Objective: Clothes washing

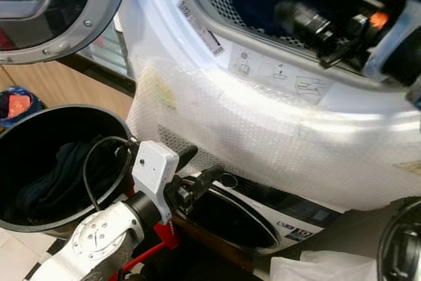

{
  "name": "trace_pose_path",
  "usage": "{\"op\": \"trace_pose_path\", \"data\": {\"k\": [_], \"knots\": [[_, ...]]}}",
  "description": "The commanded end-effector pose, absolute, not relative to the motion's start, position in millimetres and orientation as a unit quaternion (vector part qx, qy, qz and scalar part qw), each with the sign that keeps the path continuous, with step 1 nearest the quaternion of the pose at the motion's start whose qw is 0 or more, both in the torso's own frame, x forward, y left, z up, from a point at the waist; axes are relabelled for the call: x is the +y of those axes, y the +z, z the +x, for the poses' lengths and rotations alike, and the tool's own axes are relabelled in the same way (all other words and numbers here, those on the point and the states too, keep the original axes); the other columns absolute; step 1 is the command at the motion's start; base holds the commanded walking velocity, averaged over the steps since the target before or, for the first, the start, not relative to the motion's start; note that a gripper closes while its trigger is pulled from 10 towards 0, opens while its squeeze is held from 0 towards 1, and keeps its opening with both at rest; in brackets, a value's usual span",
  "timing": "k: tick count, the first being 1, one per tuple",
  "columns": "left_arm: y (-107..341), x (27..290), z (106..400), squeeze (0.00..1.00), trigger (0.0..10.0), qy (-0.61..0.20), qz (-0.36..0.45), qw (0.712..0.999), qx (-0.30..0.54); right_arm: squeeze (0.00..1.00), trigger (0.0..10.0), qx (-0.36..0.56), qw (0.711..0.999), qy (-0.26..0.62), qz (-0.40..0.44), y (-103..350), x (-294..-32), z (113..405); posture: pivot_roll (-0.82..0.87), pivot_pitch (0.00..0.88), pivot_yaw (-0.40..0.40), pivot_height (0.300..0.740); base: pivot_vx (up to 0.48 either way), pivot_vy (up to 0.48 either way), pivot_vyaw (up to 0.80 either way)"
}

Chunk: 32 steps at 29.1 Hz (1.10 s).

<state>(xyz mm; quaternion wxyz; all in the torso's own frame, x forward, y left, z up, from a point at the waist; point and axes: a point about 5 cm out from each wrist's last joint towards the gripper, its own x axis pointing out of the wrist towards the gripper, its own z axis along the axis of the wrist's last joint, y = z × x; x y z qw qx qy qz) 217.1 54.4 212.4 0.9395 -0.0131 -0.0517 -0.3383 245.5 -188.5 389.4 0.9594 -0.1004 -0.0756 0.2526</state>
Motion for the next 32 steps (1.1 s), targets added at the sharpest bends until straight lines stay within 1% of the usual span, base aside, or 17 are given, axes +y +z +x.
{"op": "trace_pose_path", "data": {"k": [1,5,7,10,11,12,16,17,19,20,21,22,24,27,32], "knots": [[211,50,215,0.00,10.0,-0.349,-0.020,0.936,-0.047,0.00,10.0,-0.072,0.960,0.246,-0.110,387,-184,244,-0.12,0.246,-0.147,0.740,0.000,0.000,0.00],[211,50,216,0.00,10.0,-0.347,-0.018,0.937,-0.047,0.00,10.0,-0.067,0.962,0.245,-0.099,385,-178,249,-0.12,0.245,-0.149,0.740,0.000,0.000,0.00],[211,50,217,0.00,10.0,-0.345,-0.018,0.937,-0.049,0.00,10.0,-0.065,0.964,0.245,-0.081,381,-168,255,-0.12,0.244,-0.150,0.740,0.000,0.000,0.00],[212,50,217,0.00,10.0,-0.345,-0.019,0.937,-0.049,0.00,10.0,-0.060,0.969,0.232,-0.063,379,-163,261,-0.12,0.241,-0.149,0.740,0.000,0.000,0.00],[212,49,218,0.00,10.0,-0.344,-0.018,0.937,-0.050,0.00,10.0,-0.056,0.972,0.223,-0.058,378,-162,264,-0.12,0.240,-0.150,0.740,0.000,0.000,0.00],[213,50,218,0.00,10.0,-0.343,-0.017,0.938,-0.051,0.00,10.0,-0.047,0.979,0.196,-0.038,377,-160,273,-0.12,0.236,-0.149,0.740,0.000,0.000,0.00],[213,51,218,0.00,10.0,-0.341,-0.016,0.938,-0.051,0.00,10.0,-0.048,0.983,0.171,-0.040,378,-159,278,-0.12,0.235,-0.150,0.740,0.000,0.000,0.00],[212,50,218,0.00,10.0,-0.341,-0.017,0.938,-0.051,0.00,10.0,-0.042,0.988,0.145,-0.029,378,-160,285,-0.12,0.230,-0.150,0.740,0.000,0.000,0.00],[212,50,218,0.00,10.0,-0.341,-0.017,0.938,-0.051,0.00,10.0,-0.038,0.991,0.131,-0.012,380,-161,290,-0.12,0.229,-0.150,0.740,0.000,0.000,0.00],[212,50,218,0.00,10.0,-0.342,-0.017,0.938,-0.051,0.00,10.0,-0.040,0.991,0.125,-0.011,381,-162,291,-0.12,0.229,-0.150,0.740,0.000,0.000,0.00],[212,49,218,0.00,10.0,-0.341,-0.017,0.938,-0.051,0.00,10.0,-0.045,0.994,0.095,-0.028,384,-165,295,-0.12,0.225,-0.146,0.740,0.000,0.000,0.00],[212,49,218,0.00,10.0,-0.341,-0.017,0.938,-0.051,0.00,10.0,-0.045,0.994,0.095,-0.028,384,-165,295,-0.12,0.225,-0.146,0.740,0.000,0.000,0.00],[212,49,219,0.00,10.0,-0.342,-0.018,0.938,-0.051,0.00,10.0,-0.050,0.996,0.059,-0.038,389,-166,301,-0.12,0.221,-0.142,0.740,0.000,0.000,0.00],[212,48,219,0.00,10.0,-0.343,-0.018,0.938,-0.052,0.00,10.0,-0.055,0.998,0.005,-0.020,396,-167,311,-0.12,0.218,-0.141,0.740,0.000,0.000,0.00],[213,48,220,0.00,10.0,-0.344,-0.018,0.937,-0.053,0.00,10.0,-0.065,0.997,-0.033,-0.016,407,-162,325,-0.12,0.209,-0.127,0.740,0.000,0.000,0.00]]}}
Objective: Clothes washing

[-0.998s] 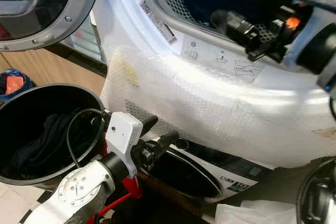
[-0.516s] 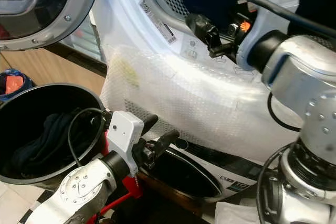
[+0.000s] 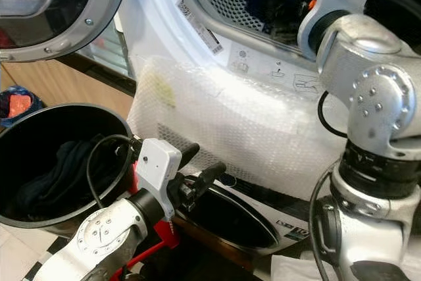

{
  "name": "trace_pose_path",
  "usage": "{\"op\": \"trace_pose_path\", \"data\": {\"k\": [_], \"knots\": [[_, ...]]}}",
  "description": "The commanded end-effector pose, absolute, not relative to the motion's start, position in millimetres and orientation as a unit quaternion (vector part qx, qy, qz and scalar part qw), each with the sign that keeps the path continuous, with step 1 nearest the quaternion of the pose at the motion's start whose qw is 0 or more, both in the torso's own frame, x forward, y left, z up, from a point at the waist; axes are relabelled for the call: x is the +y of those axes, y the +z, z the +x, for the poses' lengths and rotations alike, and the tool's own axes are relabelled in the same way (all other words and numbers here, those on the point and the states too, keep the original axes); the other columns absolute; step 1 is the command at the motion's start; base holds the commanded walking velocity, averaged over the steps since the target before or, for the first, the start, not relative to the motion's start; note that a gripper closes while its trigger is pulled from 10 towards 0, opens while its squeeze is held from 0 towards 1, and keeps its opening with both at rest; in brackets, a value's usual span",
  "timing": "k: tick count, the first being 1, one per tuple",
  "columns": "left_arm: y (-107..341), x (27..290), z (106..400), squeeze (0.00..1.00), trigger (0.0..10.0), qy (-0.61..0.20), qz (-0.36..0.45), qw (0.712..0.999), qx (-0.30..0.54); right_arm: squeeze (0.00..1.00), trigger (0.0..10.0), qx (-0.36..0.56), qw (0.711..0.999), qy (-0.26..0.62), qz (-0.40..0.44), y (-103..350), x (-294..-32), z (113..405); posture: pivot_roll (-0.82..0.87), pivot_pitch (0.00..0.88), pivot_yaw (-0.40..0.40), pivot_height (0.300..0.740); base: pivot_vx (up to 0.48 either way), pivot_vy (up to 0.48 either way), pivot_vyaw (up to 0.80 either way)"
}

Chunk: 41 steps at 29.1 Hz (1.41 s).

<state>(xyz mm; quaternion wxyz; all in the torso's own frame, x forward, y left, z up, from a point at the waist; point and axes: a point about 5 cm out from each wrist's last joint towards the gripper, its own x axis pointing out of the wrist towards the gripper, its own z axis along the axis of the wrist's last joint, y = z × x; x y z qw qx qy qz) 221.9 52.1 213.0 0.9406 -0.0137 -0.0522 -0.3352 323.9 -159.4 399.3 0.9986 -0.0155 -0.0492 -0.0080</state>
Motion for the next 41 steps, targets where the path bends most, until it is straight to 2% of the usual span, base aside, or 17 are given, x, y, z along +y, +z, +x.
{"op": "trace_pose_path", "data": {"k": [1,7,10,15,18,21,27,29,31,34,37,41], "knots": [[213,48,221,0.00,10.0,-0.345,-0.018,0.937,-0.054,0.00,10.0,-0.064,0.997,-0.040,-0.014,412,-157,329,-0.12,0.207,-0.126,0.740,0.000,0.000,0.00],[215,48,223,0.00,10.0,-0.346,-0.014,0.936,-0.056,0.00,10.0,-0.068,0.996,-0.055,-0.002,425,-141,341,-0.12,0.202,-0.121,0.740,0.000,0.000,0.00],[215,49,223,0.00,10.0,-0.344,-0.015,0.937,-0.058,0.00,10.0,-0.070,0.992,-0.089,-0.048,432,-125,351,-0.12,0.202,-0.121,0.740,0.000,0.000,0.00],[215,49,224,0.00,10.0,-0.343,-0.013,0.937,-0.057,0.00,10.0,-0.102,0.985,-0.127,-0.062,440,-121,363,-0.12,0.201,-0.121,0.740,0.000,0.000,0.00],[215,49,224,0.00,10.0,-0.342,-0.013,0.938,-0.057,0.00,10.0,-0.129,0.982,-0.129,-0.043,450,-118,366,-0.11,0.202,-0.122,0.740,0.000,0.000,0.00],[215,49,225,0.00,10.0,-0.339,-0.012,0.939,-0.059,0.00,10.0,-0.191,0.974,-0.117,0.031,473,-114,364,-0.11,0.199,-0.122,0.740,0.000,0.000,0.00],[215,51,226,0.00,10.0,-0.334,-0.010,0.941,-0.059,0.00,10.0,-0.233,0.965,-0.016,0.123,497,-111,352,-0.10,0.200,-0.120,0.740,0.000,0.000,0.00],[214,51,226,0.00,10.0,-0.333,-0.010,0.941,-0.058,0.00,10.0,-0.267,0.950,0.034,0.155,509,-117,343,-0.10,0.200,-0.120,0.740,0.000,0.000,0.00],[214,51,226,0.00,10.0,-0.333,-0.010,0.941,-0.058,0.00,10.0,-0.337,0.932,0.054,0.125,523,-131,329,-0.10,0.202,-0.115,0.740,0.000,0.000,0.00],[214,52,226,0.00,10.0,-0.334,-0.009,0.941,-0.058,0.00,10.0,-0.376,0.920,0.059,0.095,532,-147,317,-0.10,0.205,-0.108,0.740,0.000,0.000,0.00],[214,52,226,0.00,10.0,-0.334,-0.008,0.941,-0.058,0.00,10.0,-0.386,0.916,0.060,0.093,534,-150,315,-0.10,0.205,-0.108,0.740,0.000,0.000,0.00],[214,53,226,0.00,10.0,-0.335,-0.007,0.940,-0.057,0.00,10.0,-0.391,0.908,0.085,0.124,541,-177,305,-0.11,0.202,-0.103,0.740,0.000,0.000,0.00]]}}
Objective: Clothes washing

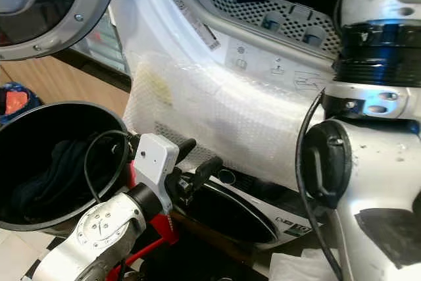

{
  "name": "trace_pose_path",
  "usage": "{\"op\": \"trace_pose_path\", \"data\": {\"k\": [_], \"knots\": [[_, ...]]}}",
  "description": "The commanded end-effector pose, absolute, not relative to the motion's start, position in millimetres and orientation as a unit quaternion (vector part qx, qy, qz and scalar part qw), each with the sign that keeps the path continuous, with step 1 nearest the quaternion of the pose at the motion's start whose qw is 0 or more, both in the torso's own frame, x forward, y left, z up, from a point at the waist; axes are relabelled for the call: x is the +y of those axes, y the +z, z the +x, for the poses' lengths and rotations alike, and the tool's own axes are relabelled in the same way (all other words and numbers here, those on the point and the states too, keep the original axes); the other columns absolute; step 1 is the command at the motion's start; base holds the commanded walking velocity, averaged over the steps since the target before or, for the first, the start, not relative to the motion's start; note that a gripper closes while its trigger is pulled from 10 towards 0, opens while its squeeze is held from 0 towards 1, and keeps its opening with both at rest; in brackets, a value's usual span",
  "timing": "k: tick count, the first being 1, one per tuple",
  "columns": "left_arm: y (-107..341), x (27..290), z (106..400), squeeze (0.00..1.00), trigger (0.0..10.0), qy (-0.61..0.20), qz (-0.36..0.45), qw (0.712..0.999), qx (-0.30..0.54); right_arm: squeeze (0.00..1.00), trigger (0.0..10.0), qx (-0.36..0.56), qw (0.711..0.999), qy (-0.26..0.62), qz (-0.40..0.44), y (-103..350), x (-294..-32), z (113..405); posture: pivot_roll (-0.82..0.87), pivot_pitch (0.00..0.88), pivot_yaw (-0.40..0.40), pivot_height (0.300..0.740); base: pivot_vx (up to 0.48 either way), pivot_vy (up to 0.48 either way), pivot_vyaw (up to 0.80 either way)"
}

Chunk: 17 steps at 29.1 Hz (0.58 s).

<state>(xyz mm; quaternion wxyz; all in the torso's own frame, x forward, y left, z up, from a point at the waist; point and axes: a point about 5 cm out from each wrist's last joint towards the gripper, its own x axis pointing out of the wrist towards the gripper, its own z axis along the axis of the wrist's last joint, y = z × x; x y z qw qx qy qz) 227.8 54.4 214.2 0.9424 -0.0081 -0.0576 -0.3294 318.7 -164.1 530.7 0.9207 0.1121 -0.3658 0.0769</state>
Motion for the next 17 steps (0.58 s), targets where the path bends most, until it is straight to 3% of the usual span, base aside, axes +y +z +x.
{"op": "trace_pose_path", "data": {"k": [1,6,9,13,17], "knots": [[214,52,227,0.00,10.0,-0.336,-0.007,0.940,-0.057,0.00,10.0,-0.388,0.911,0.079,0.115,539,-189,303,-0.11,0.201,-0.100,0.740,0.000,0.000,0.00],[214,52,227,0.00,10.0,-0.339,-0.006,0.939,-0.058,0.00,10.0,-0.383,0.921,0.047,0.061,532,-208,301,-0.10,0.201,-0.097,0.740,0.000,0.000,0.00],[214,53,227,0.00,10.0,-0.339,-0.003,0.939,-0.057,0.00,10.0,-0.356,0.934,0.033,-0.025,517,-222,299,-0.10,0.199,-0.096,0.740,0.000,0.000,0.00],[214,55,227,0.00,10.0,-0.338,0.001,0.939,-0.058,0.00,10.0,-0.308,0.948,0.047,-0.069,492,-239,294,-0.09,0.193,-0.093,0.740,0.000,0.000,0.00],[215,58,228,0.00,10.0,-0.338,0.005,0.939,-0.060,0.00,10.0,-0.280,0.951,0.092,-0.092,472,-238,285,-0.09,0.188,-0.086,0.740,0.000,0.000,0.00]]}}
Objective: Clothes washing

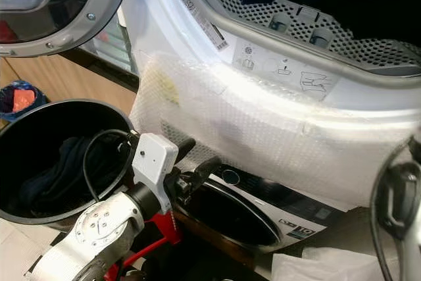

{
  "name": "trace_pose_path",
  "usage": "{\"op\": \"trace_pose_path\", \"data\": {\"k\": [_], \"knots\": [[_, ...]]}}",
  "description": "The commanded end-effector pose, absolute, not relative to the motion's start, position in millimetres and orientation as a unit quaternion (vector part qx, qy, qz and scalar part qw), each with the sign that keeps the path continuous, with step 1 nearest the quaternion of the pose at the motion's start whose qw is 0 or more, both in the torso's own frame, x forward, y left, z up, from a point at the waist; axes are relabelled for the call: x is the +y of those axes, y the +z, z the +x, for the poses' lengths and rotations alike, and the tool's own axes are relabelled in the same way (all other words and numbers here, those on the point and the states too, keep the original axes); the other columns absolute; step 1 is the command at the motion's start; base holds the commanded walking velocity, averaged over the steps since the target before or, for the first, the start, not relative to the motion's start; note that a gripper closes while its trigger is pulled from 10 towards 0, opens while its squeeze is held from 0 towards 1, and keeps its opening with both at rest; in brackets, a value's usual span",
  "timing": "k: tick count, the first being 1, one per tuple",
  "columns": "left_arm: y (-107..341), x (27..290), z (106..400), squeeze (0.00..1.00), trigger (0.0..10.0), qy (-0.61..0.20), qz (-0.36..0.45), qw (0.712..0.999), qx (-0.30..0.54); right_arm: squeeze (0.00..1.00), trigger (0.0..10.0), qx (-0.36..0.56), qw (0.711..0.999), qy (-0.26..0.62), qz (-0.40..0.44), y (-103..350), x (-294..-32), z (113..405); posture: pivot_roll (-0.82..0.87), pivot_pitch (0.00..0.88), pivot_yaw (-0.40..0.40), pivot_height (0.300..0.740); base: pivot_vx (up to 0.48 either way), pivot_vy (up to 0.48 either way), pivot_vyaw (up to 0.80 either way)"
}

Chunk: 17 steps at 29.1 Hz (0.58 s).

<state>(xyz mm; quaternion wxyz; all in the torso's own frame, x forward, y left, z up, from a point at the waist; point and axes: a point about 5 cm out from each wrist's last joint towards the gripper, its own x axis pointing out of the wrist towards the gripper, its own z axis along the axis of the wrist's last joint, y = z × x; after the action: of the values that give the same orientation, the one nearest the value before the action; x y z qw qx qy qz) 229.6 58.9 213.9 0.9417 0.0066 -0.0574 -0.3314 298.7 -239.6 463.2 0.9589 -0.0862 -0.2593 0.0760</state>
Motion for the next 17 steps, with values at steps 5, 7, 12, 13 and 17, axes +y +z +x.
{"op": "trace_pose_path", "data": {"k": [5,7,12,13,17], "knots": [[216,59,231,0.00,10.0,-0.342,0.017,0.937,-0.065,0.00,10.0,-0.259,0.942,0.184,-0.104,446,-226,267,-0.08,0.181,-0.072,0.740,0.000,0.000,0.00],[217,60,232,0.00,10.0,-0.343,0.021,0.937,-0.067,0.00,10.0,-0.256,0.938,0.207,-0.107,439,-223,262,-0.08,0.178,-0.069,0.740,0.000,0.000,0.00],[216,65,237,0.00,10.0,-0.333,0.041,0.939,-0.074,0.00,10.0,-0.237,0.930,0.272,-0.069,417,-217,257,-0.07,0.166,-0.057,0.740,0.000,0.000,0.00],[217,67,239,0.00,10.0,-0.330,0.047,0.940,-0.075,0.00,10.0,-0.231,0.928,0.286,-0.056,411,-216,256,-0.07,0.162,-0.055,0.740,0.000,0.000,0.00],[220,80,249,0.00,10.0,-0.301,0.067,0.948,-0.083,0.00,10.0,-0.214,0.915,0.343,-0.021,374,-209,252,-0.05,0.147,-0.048,0.740,0.000,0.000,0.00]]}}
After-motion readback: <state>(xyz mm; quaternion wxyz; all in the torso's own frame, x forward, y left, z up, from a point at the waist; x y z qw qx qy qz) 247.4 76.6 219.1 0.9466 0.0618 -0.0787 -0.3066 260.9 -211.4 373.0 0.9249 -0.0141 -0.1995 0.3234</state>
